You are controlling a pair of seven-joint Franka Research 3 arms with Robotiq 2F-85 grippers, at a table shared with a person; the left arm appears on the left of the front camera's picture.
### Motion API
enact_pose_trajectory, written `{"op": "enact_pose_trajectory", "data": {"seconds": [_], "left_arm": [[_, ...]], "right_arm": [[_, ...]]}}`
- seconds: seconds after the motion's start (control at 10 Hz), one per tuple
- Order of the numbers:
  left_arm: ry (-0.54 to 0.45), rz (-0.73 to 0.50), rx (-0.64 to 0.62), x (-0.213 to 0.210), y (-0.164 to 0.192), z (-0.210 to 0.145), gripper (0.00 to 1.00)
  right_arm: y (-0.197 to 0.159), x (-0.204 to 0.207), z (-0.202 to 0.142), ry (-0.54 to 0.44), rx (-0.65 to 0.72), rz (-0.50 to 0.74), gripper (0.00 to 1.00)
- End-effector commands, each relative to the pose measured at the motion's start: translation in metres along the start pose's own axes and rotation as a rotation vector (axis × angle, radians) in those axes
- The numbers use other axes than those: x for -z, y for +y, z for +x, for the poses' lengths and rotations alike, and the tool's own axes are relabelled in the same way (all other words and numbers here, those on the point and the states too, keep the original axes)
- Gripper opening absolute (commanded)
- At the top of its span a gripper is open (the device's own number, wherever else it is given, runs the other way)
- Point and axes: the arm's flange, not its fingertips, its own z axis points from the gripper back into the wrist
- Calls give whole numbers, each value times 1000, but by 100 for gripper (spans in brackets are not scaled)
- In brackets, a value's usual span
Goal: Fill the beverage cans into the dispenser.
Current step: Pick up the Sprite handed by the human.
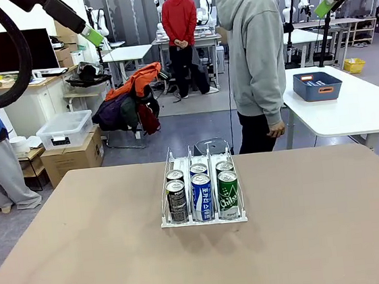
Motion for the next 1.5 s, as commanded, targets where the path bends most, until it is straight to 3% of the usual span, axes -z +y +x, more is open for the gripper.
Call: {"op": "enact_pose_trajectory", "data": {"seconds": [0.0,1.4], "left_arm": [[-11,-23,-11,0,-2,-2,100],[-11,-23,-11,0,-2,-2,100]], "right_arm": [[0,0,1,-3,0,-1,100],[0,0,1,-3,0,-1,100]]}}
